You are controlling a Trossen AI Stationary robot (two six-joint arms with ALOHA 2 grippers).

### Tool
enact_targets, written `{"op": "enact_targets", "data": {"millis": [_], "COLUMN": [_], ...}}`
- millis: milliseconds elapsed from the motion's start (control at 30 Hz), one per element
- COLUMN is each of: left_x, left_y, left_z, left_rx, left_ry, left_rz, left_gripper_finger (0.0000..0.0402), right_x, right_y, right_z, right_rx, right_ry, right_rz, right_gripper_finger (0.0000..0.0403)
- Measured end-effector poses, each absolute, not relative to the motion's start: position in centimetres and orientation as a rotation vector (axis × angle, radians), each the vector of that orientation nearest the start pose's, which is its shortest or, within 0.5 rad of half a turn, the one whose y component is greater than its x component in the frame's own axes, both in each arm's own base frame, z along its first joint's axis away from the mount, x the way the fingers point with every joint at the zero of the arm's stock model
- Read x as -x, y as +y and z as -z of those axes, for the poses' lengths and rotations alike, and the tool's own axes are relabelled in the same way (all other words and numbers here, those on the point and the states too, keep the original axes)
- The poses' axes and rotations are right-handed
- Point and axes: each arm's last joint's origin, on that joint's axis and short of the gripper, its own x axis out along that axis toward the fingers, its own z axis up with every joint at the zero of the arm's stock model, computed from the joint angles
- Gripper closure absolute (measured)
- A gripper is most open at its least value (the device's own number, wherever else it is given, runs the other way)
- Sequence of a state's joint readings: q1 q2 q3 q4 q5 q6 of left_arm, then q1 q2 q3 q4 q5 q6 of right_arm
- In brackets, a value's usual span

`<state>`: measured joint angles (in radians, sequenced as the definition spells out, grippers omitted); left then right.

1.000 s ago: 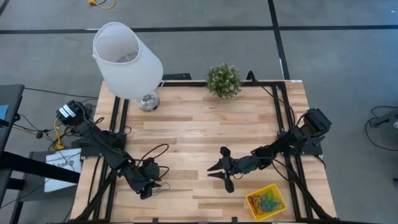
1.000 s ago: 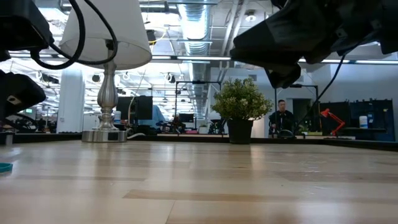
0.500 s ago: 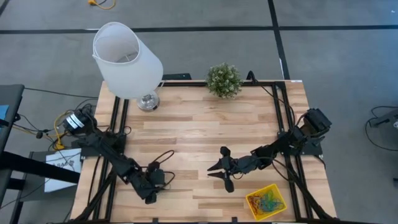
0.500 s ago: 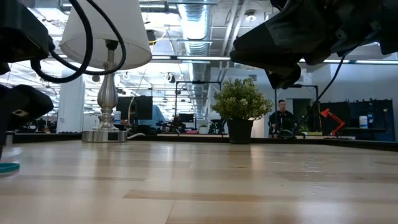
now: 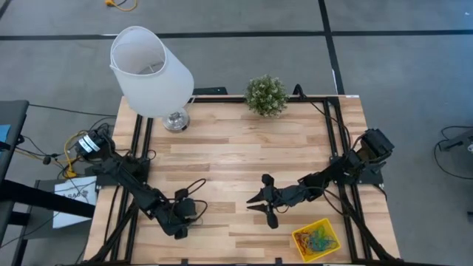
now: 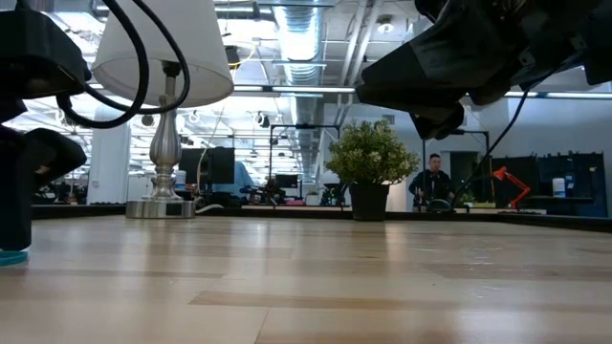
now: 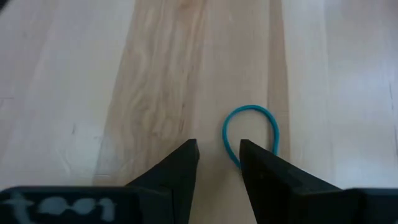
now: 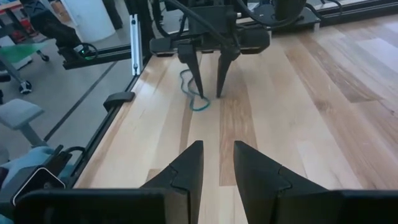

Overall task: Pick and place rubber bands into bin
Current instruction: Put the blue rubber band into the yellow basket

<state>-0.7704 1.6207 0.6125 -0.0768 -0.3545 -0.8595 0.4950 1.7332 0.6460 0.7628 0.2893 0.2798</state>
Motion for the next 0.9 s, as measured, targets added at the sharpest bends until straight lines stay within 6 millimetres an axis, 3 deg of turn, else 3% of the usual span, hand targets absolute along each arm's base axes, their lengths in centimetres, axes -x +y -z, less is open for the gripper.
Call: {"op": "enact_targets", "data": {"millis": [433, 700, 900], "left_x": [-19.2, -20.6, -20.9], "left_y": [-17.2, -17.8, -17.6], "left_z": [-10.7, -12.2, -12.1], "left_rx": [0.198, 0.111, 0.132], "left_ry": [0.987, 1.017, 1.033], "left_rz": [-0.047, -0.017, -0.059], "left_gripper_finger": [0.0281, 0.0281, 0.0281], "right_x": [-28.6, -28.6, -28.6], "right_y": [14.5, 14.5, 14.5], "right_z": [-14.5, -14.5, -14.5], "right_rx": [-0.153, -0.153, -0.153], "right_ry": [0.326, 0.326, 0.326], "right_rz": [-0.160, -0.160, -0.160], "right_gripper_finger": [0.0321, 0.0321, 0.0321]}}
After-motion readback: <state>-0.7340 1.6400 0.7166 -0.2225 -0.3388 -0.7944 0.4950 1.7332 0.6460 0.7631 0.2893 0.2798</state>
